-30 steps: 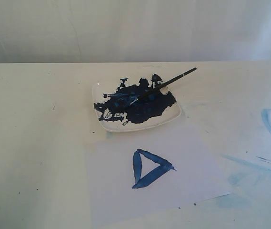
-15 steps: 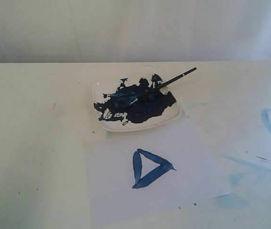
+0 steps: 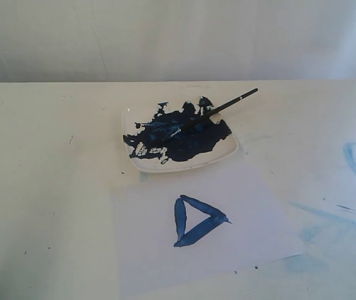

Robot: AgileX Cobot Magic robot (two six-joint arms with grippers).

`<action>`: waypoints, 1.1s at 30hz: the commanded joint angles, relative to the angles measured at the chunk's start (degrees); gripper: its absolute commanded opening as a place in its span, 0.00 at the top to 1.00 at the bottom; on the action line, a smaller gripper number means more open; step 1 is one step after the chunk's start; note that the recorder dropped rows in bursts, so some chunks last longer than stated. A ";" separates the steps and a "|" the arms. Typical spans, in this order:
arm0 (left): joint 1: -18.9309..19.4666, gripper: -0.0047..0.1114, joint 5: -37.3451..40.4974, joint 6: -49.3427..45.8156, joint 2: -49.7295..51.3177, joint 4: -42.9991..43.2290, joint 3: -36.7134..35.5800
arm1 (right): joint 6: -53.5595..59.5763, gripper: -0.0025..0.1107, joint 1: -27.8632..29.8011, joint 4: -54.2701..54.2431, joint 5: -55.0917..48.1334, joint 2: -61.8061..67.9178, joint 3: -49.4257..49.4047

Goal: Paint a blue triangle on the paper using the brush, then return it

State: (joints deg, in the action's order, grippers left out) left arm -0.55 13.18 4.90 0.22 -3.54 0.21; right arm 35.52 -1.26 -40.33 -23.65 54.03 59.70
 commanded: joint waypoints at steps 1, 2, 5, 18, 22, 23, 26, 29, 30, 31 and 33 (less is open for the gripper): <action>-4.29 0.96 -0.29 -0.25 -0.22 -0.47 -0.21 | 0.28 0.98 0.17 -0.29 0.66 -2.37 -0.33; -4.89 0.96 -0.29 -0.25 -0.22 -0.47 -0.21 | 0.28 0.98 0.17 -0.29 0.66 -3.03 -0.33; -5.19 0.96 -0.29 -0.25 -0.22 -0.47 -0.21 | 0.28 0.98 0.17 -0.29 0.66 -5.34 -0.57; -5.19 0.96 -0.29 -0.25 -0.22 -0.47 -0.21 | 0.28 0.98 0.17 -0.29 0.56 -22.43 -5.54; -5.19 0.96 -0.29 -0.25 -0.22 -0.47 -0.21 | 0.28 0.98 0.17 -0.29 0.56 -27.64 -5.79; -5.19 0.96 -0.29 -0.25 -0.22 -0.47 -0.21 | 0.28 0.98 0.17 -0.29 0.56 -28.77 -5.79; -5.19 0.96 -0.29 -0.25 -0.22 -0.47 -0.21 | 0.28 0.98 0.17 -0.29 0.56 -31.11 -5.79; -5.19 0.96 -0.29 -0.25 -0.22 -0.47 -0.21 | -0.01 0.98 0.17 0.07 0.56 -31.17 -6.41; -5.19 0.96 -0.29 -0.25 -0.22 -0.47 -0.21 | -1.21 0.98 0.17 1.71 0.56 -31.07 -6.97; -5.19 0.96 -0.29 -0.25 -0.22 -0.47 -0.21 | -4.41 0.98 0.17 5.51 0.30 -31.07 -7.87; -5.19 0.96 -0.29 -0.25 -0.22 -0.47 -0.21 | -17.10 0.98 0.39 16.28 -1.41 -31.07 -10.39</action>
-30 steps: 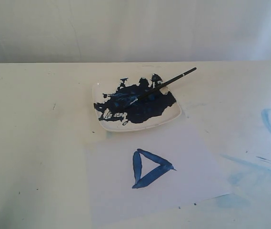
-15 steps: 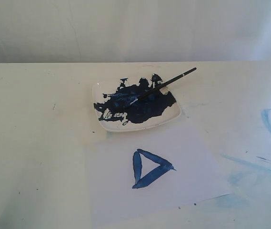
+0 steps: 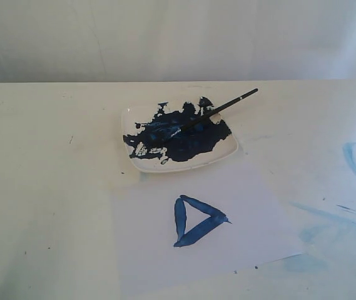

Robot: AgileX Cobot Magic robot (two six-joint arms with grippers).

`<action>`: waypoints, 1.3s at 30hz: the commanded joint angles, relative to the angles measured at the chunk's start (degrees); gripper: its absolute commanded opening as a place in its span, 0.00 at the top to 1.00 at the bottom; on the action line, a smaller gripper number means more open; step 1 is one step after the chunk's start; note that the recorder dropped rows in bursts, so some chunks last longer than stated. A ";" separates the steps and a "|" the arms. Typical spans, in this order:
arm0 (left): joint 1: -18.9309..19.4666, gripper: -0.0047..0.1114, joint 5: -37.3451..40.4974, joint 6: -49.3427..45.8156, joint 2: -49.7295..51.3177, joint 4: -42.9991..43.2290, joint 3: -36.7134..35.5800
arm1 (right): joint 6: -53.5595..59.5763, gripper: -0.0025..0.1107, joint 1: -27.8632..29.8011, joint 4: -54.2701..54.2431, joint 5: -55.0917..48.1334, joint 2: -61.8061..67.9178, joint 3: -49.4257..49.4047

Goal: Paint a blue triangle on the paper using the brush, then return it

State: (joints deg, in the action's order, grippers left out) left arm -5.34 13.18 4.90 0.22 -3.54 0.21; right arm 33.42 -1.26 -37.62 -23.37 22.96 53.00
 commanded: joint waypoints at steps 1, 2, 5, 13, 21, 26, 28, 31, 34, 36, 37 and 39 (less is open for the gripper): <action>-0.40 0.96 -0.29 -0.25 -0.22 -0.47 -0.21 | -21.20 0.98 0.44 18.00 -2.08 -0.01 -5.43; -0.40 0.96 -0.29 -0.25 -0.22 -0.47 -0.21 | -28.53 0.98 0.67 23.54 -2.08 -0.12 -7.48; -0.40 0.96 -0.29 -0.25 -0.22 -0.47 -0.21 | -41.07 0.98 0.76 36.11 -0.93 -0.22 -14.67; -0.40 0.96 -0.29 -0.25 -0.22 -0.47 -0.21 | -41.21 0.98 0.76 38.00 2.00 -6.52 -37.86; -0.39 0.96 -0.17 -0.25 -0.22 -0.47 -0.21 | -43.55 0.98 0.76 35.30 5.37 -18.74 -53.00; -0.39 0.96 0.12 -0.25 -0.22 -0.47 -0.21 | -34.45 0.98 0.80 36.27 4.05 -22.96 -53.00; -0.39 0.96 0.12 -0.25 -0.22 -0.47 -0.21 | -32.67 0.98 0.80 36.16 4.05 -22.96 -53.00; -0.39 0.96 0.12 -0.25 -0.22 -0.47 -0.21 | -32.11 0.98 0.80 36.16 4.05 -22.96 -53.00; -0.39 0.96 0.12 -0.25 -0.22 -0.47 -0.21 | -32.12 0.98 0.69 36.16 4.15 -22.96 -53.00; -0.39 0.96 0.12 -0.25 -0.22 -0.47 -0.21 | -32.12 0.98 0.58 36.16 4.15 -22.96 -53.00; -0.39 0.96 0.12 -0.25 -0.22 -0.47 -0.21 | -32.12 0.98 0.58 36.16 4.15 -22.96 -53.00; -0.39 0.96 0.12 -0.25 -0.22 -0.47 -0.21 | -32.12 0.98 0.59 35.96 4.29 -22.96 -53.00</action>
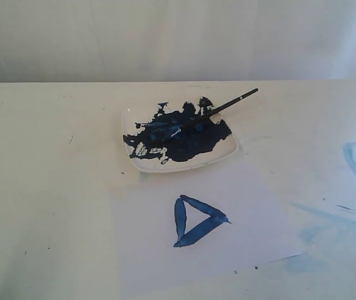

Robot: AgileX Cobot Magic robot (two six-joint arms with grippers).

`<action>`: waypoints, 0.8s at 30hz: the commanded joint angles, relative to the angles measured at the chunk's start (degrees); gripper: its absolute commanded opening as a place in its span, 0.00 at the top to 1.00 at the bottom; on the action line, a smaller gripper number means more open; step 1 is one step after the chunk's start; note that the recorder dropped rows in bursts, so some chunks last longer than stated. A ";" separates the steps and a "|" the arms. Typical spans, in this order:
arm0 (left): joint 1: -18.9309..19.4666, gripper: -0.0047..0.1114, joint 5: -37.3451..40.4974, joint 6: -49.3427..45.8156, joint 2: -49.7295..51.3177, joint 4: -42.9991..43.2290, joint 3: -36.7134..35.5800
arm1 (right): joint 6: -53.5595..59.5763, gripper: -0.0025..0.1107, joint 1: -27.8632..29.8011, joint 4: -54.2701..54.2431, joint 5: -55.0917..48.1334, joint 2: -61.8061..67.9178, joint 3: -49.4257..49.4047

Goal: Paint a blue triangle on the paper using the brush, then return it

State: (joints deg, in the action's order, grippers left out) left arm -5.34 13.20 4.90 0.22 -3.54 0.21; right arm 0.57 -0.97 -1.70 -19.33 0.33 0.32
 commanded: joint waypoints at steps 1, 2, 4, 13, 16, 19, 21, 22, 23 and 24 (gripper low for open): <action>-0.39 0.96 0.10 -0.25 -0.22 -0.47 -0.21 | 0.73 0.98 0.30 0.04 0.24 -0.33 -0.32; -0.39 0.96 0.10 -0.25 -0.22 -0.47 -0.21 | 0.73 0.98 0.30 0.04 0.24 -0.33 -0.32; -0.39 0.96 0.10 -0.25 -0.22 -0.47 -0.21 | 0.73 0.98 0.30 0.04 0.24 -0.33 -0.32; -0.39 0.96 0.10 -0.25 -0.22 -0.47 -0.21 | 0.73 0.98 -3.74 0.04 0.37 -0.33 -0.32; -0.39 0.96 0.10 -0.25 -0.22 -0.47 -0.21 | 0.73 0.98 -7.28 0.04 0.37 -0.33 -0.32; -0.39 0.96 0.10 -0.25 -0.22 -0.47 -0.21 | 0.73 0.98 -9.10 0.04 0.37 -0.33 -0.32; -0.39 0.96 0.10 -0.25 -0.22 -0.47 -0.21 | 0.73 0.98 -9.25 0.04 0.37 -0.33 -0.32; -0.39 0.96 0.10 -0.25 -0.22 -0.47 -0.21 | 0.73 0.98 -9.25 0.04 0.37 -0.33 -0.32; -0.39 0.96 0.10 -0.25 -0.22 -0.47 -0.21 | 0.73 0.98 -9.27 0.04 0.27 -0.33 -0.32; -0.39 0.96 0.10 -0.25 -0.22 -0.47 -0.21 | 0.73 0.98 -9.27 0.04 0.14 -0.33 -0.32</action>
